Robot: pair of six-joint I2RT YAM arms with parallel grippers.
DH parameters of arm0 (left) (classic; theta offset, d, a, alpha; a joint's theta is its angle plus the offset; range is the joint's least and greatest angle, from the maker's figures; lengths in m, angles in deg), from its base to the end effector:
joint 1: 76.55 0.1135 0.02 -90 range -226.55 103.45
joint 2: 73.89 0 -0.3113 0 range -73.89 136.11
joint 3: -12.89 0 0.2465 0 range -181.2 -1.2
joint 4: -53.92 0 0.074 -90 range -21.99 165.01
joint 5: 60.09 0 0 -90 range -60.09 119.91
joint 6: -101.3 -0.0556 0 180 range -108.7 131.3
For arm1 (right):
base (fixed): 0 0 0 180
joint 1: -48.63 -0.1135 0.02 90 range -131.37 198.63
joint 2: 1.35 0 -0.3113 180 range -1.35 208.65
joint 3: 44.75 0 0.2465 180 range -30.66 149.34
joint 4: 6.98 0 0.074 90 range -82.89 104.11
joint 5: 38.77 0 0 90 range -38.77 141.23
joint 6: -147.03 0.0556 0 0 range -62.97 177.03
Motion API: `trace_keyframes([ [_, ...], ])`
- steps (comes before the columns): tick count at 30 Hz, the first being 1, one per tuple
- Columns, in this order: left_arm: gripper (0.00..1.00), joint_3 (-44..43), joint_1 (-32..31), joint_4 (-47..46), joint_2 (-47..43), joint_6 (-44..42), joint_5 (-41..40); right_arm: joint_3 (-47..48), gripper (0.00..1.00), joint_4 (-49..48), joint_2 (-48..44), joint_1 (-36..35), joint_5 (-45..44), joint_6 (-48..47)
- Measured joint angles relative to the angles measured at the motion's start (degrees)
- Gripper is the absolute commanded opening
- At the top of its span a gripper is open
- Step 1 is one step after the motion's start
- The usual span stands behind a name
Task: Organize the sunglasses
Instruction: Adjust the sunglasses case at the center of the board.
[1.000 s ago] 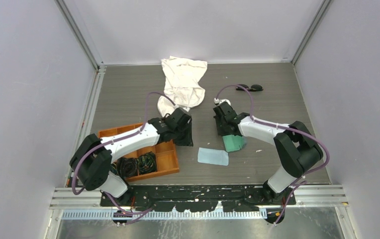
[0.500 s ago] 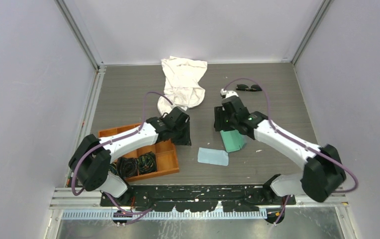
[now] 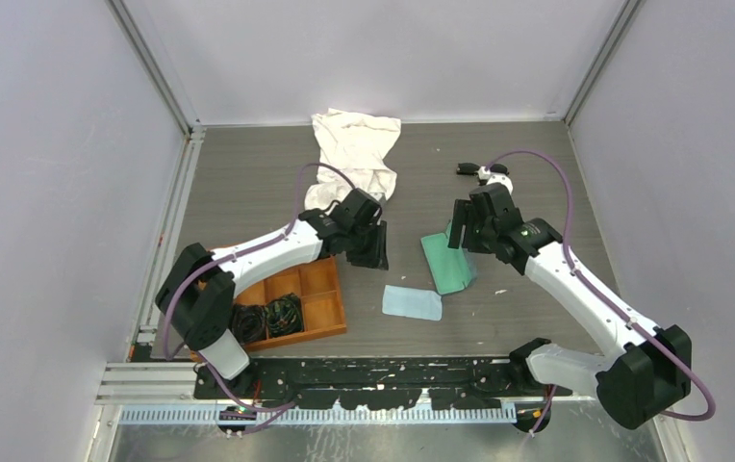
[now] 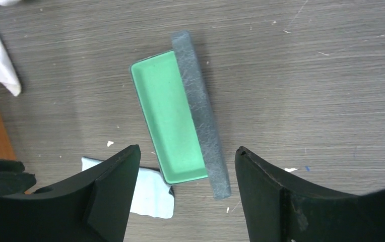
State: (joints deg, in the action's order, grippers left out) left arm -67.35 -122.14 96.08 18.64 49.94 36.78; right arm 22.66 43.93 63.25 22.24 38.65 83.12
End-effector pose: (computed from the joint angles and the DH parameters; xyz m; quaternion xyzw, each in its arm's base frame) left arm 0.2400 -0.2545 0.2669 0.0759 0.9477 -0.2467 0.1878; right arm 0.2010 0.0862 0.3113 0.0367 0.9284 0.0654 0.3640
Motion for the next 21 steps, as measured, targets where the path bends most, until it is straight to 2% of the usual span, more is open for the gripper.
trace_keyframes([
  [9, 0.33, -0.48, 0.00, 0.20, 1.25, -0.42, 3.52, -2.05, 0.73, -0.09, -0.28, 1.25, -1.68, -1.03],
  [21, 0.33, 1.01, 0.00, -0.39, 1.20, -0.17, 6.01, -3.89, 0.72, -7.15, 7.10, 1.81, 1.36, -6.78],
])
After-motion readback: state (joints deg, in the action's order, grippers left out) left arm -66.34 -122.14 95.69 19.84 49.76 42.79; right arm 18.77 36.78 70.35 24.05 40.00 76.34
